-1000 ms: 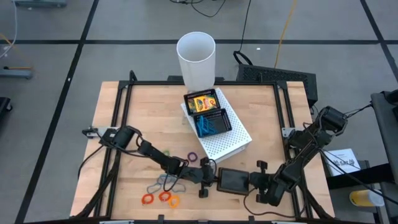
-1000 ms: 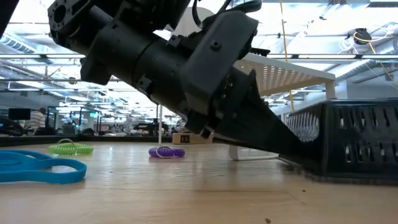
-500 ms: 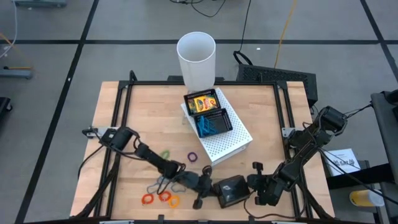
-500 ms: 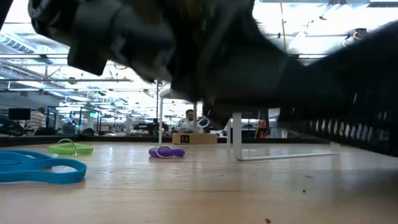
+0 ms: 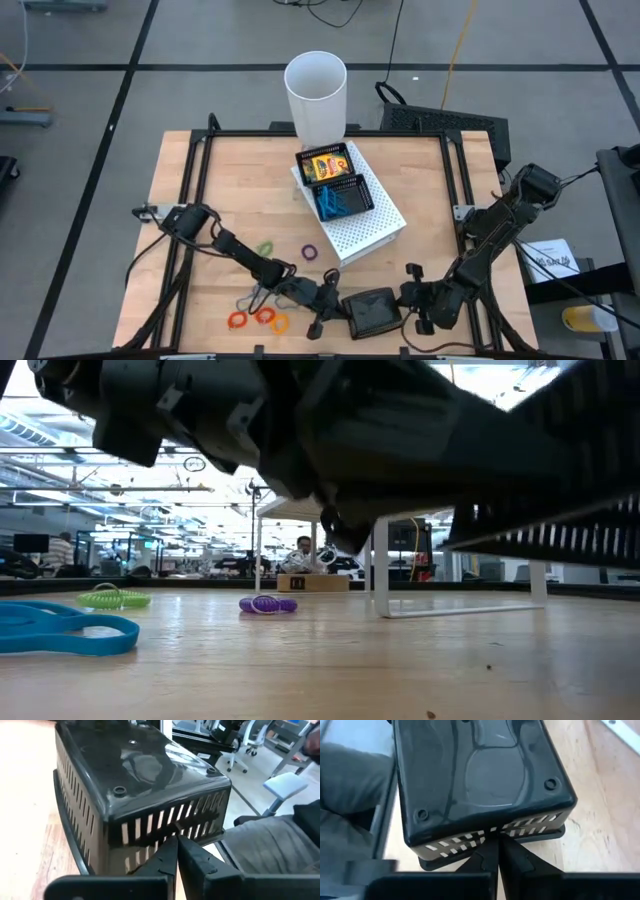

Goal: Pick & Place Office Desk Supplies
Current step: Put the black bin on the shelf

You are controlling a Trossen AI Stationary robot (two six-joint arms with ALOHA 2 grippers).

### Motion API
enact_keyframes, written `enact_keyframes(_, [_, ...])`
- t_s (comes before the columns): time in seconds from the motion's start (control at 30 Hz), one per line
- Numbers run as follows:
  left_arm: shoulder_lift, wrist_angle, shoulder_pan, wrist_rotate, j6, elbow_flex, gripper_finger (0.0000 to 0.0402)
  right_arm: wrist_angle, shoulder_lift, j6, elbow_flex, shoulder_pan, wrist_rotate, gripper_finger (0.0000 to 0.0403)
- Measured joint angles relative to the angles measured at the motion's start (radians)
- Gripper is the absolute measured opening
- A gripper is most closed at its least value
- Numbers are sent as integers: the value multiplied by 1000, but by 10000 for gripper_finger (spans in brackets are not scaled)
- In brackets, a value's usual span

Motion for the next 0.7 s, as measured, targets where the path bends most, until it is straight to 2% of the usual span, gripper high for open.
enact_keyframes(0.27, [-134,-147,0,-14,84,0,5,5,-115,-68,0,0,0,0])
enact_keyframes(0.4, [-231,-189,2,-21,123,0,21,20,-180,-125,2,-1,6,0])
enact_keyframes(0.53, [-346,-189,5,-38,218,5,30,65,-241,-226,2,-18,75,0])
enact_keyframes(0.7, [-493,-257,8,-118,340,5,11,141,-302,-366,4,-66,165,0])
